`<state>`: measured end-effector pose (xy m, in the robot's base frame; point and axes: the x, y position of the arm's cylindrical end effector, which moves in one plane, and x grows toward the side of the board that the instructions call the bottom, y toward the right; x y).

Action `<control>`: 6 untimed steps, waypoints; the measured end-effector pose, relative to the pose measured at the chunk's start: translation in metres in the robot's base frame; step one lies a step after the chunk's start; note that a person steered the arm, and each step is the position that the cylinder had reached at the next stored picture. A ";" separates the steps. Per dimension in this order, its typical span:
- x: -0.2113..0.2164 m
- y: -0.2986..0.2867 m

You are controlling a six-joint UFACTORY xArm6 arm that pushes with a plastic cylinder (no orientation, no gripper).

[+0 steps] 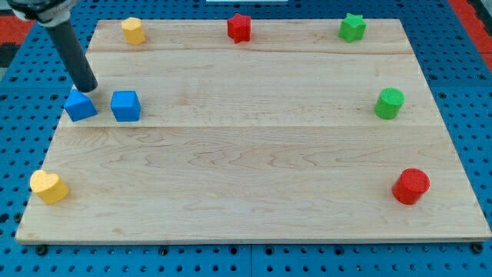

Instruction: Nudge the blue triangle along with blue cube right a bit

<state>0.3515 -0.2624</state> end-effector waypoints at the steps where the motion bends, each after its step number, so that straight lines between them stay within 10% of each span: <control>1: 0.002 -0.036; 6: 0.100 0.046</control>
